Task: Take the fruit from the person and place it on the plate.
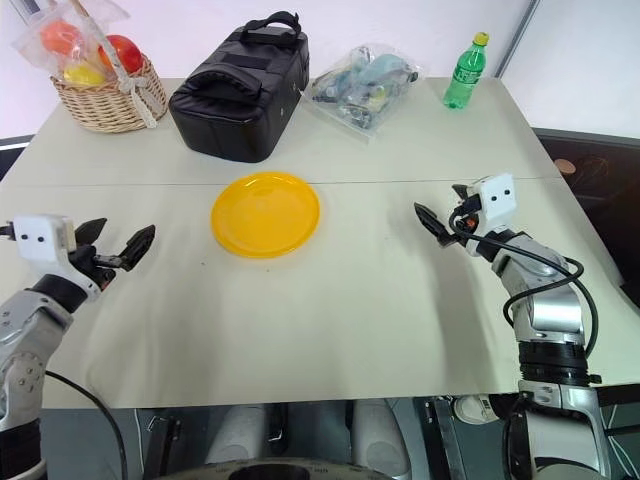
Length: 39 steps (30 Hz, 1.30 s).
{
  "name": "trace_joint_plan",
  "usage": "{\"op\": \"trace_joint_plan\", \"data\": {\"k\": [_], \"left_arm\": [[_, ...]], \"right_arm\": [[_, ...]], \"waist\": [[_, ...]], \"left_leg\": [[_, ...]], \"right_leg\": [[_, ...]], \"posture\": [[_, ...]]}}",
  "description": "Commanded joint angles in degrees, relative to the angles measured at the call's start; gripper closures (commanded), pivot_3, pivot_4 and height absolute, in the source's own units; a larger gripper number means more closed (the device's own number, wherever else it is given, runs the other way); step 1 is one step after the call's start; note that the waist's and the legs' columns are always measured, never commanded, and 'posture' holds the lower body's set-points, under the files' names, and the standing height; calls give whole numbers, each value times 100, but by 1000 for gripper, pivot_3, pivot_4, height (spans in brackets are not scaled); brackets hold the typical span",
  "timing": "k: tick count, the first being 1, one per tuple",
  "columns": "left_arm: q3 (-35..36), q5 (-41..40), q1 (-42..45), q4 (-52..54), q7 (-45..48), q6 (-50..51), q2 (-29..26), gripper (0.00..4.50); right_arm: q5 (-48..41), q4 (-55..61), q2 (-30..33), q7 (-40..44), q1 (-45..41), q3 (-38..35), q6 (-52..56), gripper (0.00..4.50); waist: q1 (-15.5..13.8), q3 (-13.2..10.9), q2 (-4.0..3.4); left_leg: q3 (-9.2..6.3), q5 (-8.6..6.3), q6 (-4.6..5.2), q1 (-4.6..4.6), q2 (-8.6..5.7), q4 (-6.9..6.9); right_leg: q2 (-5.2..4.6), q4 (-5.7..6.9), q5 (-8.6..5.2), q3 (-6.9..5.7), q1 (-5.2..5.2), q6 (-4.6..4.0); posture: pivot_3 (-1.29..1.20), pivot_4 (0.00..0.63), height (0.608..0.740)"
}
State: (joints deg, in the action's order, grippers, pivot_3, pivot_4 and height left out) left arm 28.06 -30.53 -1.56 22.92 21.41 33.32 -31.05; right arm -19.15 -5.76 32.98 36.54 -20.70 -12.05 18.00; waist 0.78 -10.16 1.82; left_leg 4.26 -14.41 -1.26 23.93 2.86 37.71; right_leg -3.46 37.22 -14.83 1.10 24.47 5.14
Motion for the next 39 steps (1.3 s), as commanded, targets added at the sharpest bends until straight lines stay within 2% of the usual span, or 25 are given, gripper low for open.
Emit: {"op": "trace_joint_plan", "data": {"k": [1,9,19,39], "left_arm": [[164,-82,18,212,35,-56,-90,0],[191,-173,-47,223,63,-34,-161,0],[324,-665,-448,423,583,259,-499,0],[328,-710,-338,397,585,260,-590,0]], "right_arm": [[-85,264,84,31,-9,-102,40,8],[-66,192,40,85,84,-85,-6,8],[-113,104,74,321,109,-106,11,8],[-49,-135,2,369,-52,-37,-161,8]], "waist": [[-5,0,0],[1,0,0],[0,0,0],[3,0,0]], "left_leg": [[0,0,0,0,0,0],[1,0,0,0,-1,0],[0,0,0,-1,0,0],[1,0,0,-1,0,0]], "right_leg": [[0,0,0,0,0,0],[0,-1,0,1,0,0],[0,-1,-4,0,0,-7],[0,-1,-2,0,0,-4]], "posture": [[0,150,740],[0,150,740],[0,150,740],[0,150,740]]}}
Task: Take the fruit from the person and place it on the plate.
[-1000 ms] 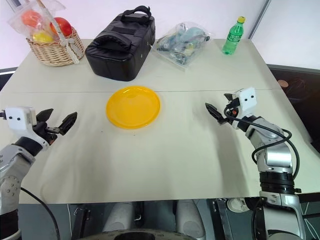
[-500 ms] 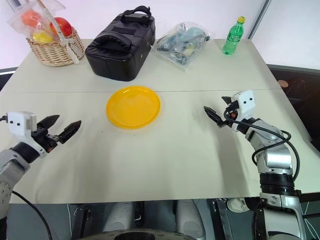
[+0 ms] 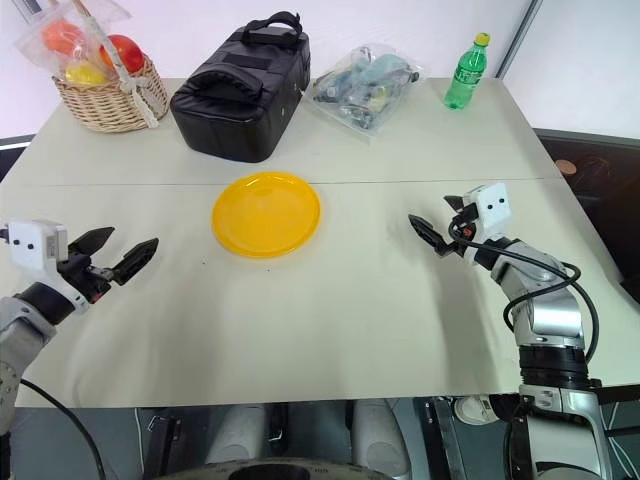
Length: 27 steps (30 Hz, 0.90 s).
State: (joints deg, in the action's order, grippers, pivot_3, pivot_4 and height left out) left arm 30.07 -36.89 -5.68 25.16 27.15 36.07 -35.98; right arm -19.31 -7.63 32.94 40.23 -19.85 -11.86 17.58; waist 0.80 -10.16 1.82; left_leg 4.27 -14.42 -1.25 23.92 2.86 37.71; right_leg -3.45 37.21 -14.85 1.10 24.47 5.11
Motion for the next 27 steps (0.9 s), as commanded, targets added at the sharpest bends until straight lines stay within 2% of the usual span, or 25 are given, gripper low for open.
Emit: {"op": "trace_joint_plan", "data": {"k": [1,23,27], "left_arm": [[122,-73,82,169,12,-15,-101,0],[-6,10,217,124,-50,-47,-29,0],[-7,30,232,118,-49,-57,-28,0]], "right_arm": [[-33,54,-4,-7,-145,-50,-119,8],[-46,224,-146,-166,-223,87,-26,8],[-377,736,-58,1,-344,100,397,8]], "waist": [[0,0,0],[0,0,0],[1,0,0]], "left_leg": [[0,0,0,0,0,0],[0,0,0,0,0,0],[0,0,0,0,0,0]], "right_leg": [[0,0,0,0,0,0],[0,0,1,0,0,1],[0,0,1,0,0,1]], "posture": [[0,150,740],[0,150,740],[0,150,740]]}}
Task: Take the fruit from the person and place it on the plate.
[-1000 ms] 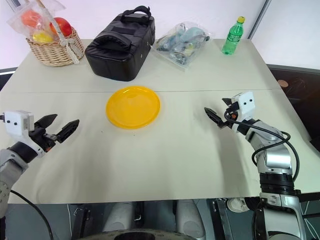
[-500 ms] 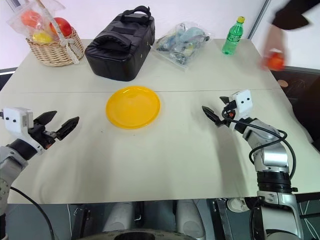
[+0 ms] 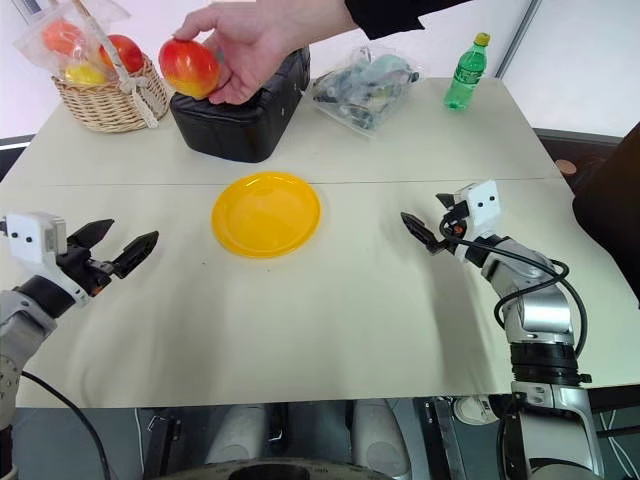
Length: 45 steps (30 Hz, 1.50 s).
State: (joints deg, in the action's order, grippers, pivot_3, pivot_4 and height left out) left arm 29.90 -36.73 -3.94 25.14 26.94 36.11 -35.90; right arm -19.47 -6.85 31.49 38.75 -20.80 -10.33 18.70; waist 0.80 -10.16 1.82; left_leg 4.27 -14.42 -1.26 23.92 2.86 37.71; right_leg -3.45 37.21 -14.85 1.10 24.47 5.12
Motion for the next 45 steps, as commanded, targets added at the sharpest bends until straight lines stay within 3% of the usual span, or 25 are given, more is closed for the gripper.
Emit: {"op": "trace_joint_plan", "data": {"k": [1,5,8,13,19,23,28,42,45], "left_arm": [[14,16,59,113,-23,-64,-40,0],[45,13,116,79,2,-49,-100,0],[72,-46,348,67,59,17,-273,0],[173,-136,1212,-229,84,39,-660,0],[-472,415,2773,-1561,327,-605,-836,0],[-1197,923,3815,-2617,683,-1280,-698,0],[-1592,1133,4648,-3453,947,-1734,-301,0],[-1863,1552,5423,-4471,1101,-2374,252,0],[-1878,1565,5433,-4477,1144,-2423,272,850]], "right_arm": [[-498,834,106,208,-282,-59,461,8],[-2004,2062,211,423,-849,-204,1947,8],[-2600,2467,232,329,-1217,-208,2531,8],[-2516,2567,222,139,-1343,-96,2593,8],[-2284,2456,122,135,-1270,127,2416,8],[-2201,2472,64,125,-1248,227,2306,8],[-2163,2624,-23,3,-1124,280,2239,8],[-2123,2932,-69,-278,-745,258,2177,8],[-2116,2915,-66,-293,-734,257,2149,0]], "waist": [[1,0,0],[27,-1,-2],[-3,1,3],[-73,8,14],[-76,7,13],[-91,7,13],[-100,7,13],[-101,7,14],[-100,7,14]], "left_leg": [[0,0,0,0,0,0],[-1,0,0,0,4,-2],[-6,0,0,0,7,-3],[-8,0,0,6,-3,2],[-5,-1,1,11,-5,11],[-6,-2,3,14,-3,12],[-5,-3,4,18,-2,13],[-7,-3,5,25,-1,21],[-8,-3,5,25,-1,21]], "right_leg": [[0,0,0,0,0,0],[2,2,1,0,2,2],[3,2,0,-5,2,1],[-14,-4,-10,-13,-4,-18],[-6,-6,1,-12,-3,-1],[0,-5,3,-14,-1,3],[1,-5,3,-13,2,5],[4,-2,7,-13,4,12],[4,-2,7,-13,4,12]], "posture": [[0,150,740],[0,150,740],[0,150,740],[0,150,740],[0,150,740],[0,150,740],[0,150,740],[0,150,740],[0,150,740]]}}
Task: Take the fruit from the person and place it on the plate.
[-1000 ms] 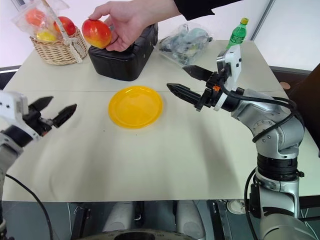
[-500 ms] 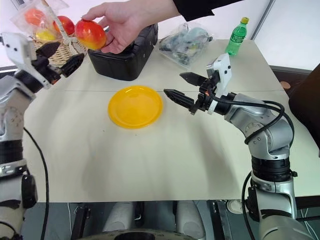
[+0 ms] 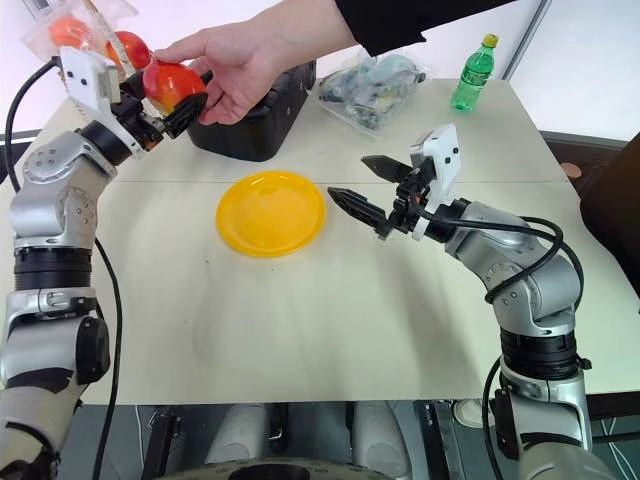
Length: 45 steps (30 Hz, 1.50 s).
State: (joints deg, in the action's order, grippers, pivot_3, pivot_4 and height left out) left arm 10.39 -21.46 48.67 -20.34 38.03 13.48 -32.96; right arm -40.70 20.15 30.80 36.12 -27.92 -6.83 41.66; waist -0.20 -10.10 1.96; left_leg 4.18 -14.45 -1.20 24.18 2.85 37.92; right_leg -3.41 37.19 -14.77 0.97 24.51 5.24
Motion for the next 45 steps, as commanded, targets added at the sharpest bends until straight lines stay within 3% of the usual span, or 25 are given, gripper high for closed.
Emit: {"op": "trace_joint_plan", "data": {"k": [1,8,11,15,22,24,25,33,39,42,45], "left_arm": [[81,50,176,66,14,-173,-19,1220],[93,-31,29,326,62,135,-65,1343],[-278,-119,-444,893,422,751,-88,1343],[-810,201,-763,947,341,810,335,1343],[-1235,645,-515,189,301,571,830,1343],[-1240,680,-407,-9,371,528,900,296],[-1247,656,-369,-44,500,522,918,17],[-1184,755,-190,-140,662,423,868,17],[-147,-211,-258,983,611,1418,348,17],[550,-473,-1035,1828,390,2018,-277,17],[929,-710,-1762,2537,200,2378,-488,17]], "right_arm": [[14,203,1,-30,-23,-91,-161,0],[50,108,-17,-42,-67,-39,-230,0],[68,70,-37,-37,-85,-12,-243,0],[151,43,-105,-36,-65,46,-273,0],[175,177,-188,-149,32,53,-259,0],[176,227,-197,-201,83,35,-259,0],[179,260,-195,-230,125,18,-261,0],[167,367,-207,-358,269,-15,-284,0],[241,241,-164,-356,265,-69,-394,0],[488,-147,-138,-339,244,-115,-665,0],[666,-485,-157,-312,181,-124,-881,0]], "waist": [[0,0,0],[1,0,0],[7,0,0],[-36,0,-1],[-36,0,1],[-35,0,1],[-34,0,1],[-23,-1,1],[65,-1,0],[140,0,-3],[129,0,-5]], "left_leg": [[0,0,0,0,0,0],[0,0,0,0,0,0],[0,0,0,0,0,0],[-2,0,1,0,0,4],[-7,-1,2,10,0,15],[-6,-1,2,11,0,15],[-6,-1,2,12,0,15],[-7,-2,4,13,1,14],[-12,-2,4,16,4,13],[-13,-2,4,13,5,10],[-8,-4,7,5,6,4]], "right_leg": [[0,0,0,0,0,0],[0,0,0,0,0,0],[0,1,0,1,0,1],[0,3,0,-1,0,0],[5,2,1,-1,3,3],[5,1,1,-1,3,3],[5,0,2,-1,3,3],[6,1,1,-1,5,3],[7,3,1,-2,9,3],[7,3,1,1,9,3],[7,6,1,4,9,3]], "posture": [[0,150,740],[0,150,740],[0,150,740],[0,150,740],[0,150,740],[0,150,740],[0,150,740],[0,150,740],[0,150,740],[0,150,740],[0,150,740]]}}
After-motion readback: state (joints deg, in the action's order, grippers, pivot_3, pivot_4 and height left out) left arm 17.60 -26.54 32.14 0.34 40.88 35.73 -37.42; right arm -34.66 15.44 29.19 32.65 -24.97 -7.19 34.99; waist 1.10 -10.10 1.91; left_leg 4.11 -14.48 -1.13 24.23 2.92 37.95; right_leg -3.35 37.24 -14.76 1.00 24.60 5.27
